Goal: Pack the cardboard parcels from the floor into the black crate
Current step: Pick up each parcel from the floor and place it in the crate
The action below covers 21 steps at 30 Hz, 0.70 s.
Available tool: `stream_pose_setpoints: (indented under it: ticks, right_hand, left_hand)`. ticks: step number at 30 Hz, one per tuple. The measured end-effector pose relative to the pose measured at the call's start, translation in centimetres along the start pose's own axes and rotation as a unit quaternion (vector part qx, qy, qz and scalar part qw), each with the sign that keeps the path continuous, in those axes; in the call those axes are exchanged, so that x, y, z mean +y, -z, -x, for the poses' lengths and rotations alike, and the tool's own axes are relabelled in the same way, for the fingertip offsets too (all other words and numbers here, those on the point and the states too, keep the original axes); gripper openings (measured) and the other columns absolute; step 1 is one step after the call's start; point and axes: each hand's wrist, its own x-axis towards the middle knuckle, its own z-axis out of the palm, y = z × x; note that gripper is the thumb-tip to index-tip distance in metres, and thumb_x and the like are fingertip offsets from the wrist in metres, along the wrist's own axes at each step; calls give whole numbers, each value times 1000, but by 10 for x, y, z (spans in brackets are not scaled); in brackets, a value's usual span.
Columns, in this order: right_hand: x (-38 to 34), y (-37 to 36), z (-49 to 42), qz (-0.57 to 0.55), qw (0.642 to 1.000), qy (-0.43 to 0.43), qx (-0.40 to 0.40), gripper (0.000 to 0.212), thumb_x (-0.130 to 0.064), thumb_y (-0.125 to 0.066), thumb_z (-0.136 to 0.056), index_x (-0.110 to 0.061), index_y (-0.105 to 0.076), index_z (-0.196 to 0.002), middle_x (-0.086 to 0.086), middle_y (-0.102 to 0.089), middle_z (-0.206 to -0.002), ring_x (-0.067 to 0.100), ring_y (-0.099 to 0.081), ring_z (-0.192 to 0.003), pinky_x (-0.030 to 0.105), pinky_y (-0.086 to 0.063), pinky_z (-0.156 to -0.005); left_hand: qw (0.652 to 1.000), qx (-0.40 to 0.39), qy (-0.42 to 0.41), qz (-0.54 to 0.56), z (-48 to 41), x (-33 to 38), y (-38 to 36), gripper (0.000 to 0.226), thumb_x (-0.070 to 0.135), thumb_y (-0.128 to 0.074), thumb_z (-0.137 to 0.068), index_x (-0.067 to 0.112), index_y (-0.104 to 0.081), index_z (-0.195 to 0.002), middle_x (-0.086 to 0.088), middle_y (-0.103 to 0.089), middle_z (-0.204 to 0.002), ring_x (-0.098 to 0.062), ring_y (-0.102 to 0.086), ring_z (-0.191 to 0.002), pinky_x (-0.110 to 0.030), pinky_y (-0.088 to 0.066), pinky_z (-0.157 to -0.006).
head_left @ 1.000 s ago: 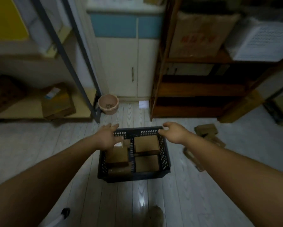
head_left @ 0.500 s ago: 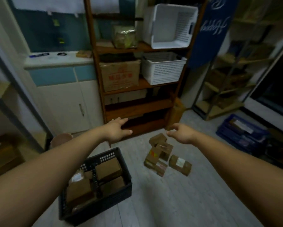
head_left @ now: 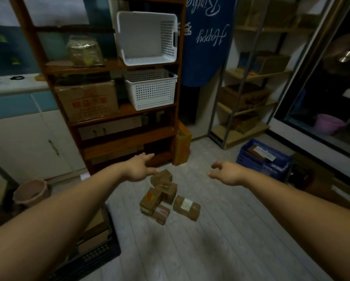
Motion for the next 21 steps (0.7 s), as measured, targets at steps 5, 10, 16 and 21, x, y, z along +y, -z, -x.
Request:
stream_pose_setpoints:
  ticks: [5, 10, 16, 21]
  right_hand:
    - [19, 7, -56, -19, 1000, -1, -6, 60, -44, -51, -93, -20, -35, -146, 6, -41, -148, 24, -43, -132, 34, -36, -104]
    - [35, 17, -121, -16, 1000, -14, -22, 64, -45, -52, -93, -18, -32, -147, 7, -37, -150, 25, -41, -133, 33, -36, -105]
    - [65, 31, -203, -32, 997, -50, -41, 66, -45, -53, -92, -16, -31, -148, 8, -36, -151, 25, -42, -133, 31, -35, -106]
    - [100, 7, -279, -49, 995, -62, -69, 66, -44, -53, -93, -16, -30, -148, 10, -33, -153, 25, -39, -136, 32, -34, -110]
  left_hand:
    - [1000, -19, 3, 11, -60, 11, -7, 71, 46, -48, -92, 27, -11, -150, -3, -2, -160, -26, -4, -147, -42, -11, -119]
    - [998, -45, 8, 33, -151, 17, -2, 72, 47, -51, -91, 29, -13, -149, -2, -5, -160, -26, -12, -146, -40, -17, -116]
    - [996, -77, 2, 52, -250, 28, -15, 70, 39, -50, -94, 23, -13, -150, -4, -12, -159, -25, -19, -144, -35, -22, -114]
    - [992, -96, 38, 71, -315, 8, -56, 62, 36, -49, -95, 20, -21, -149, -5, -31, -152, -17, -43, -124, -28, -37, -96]
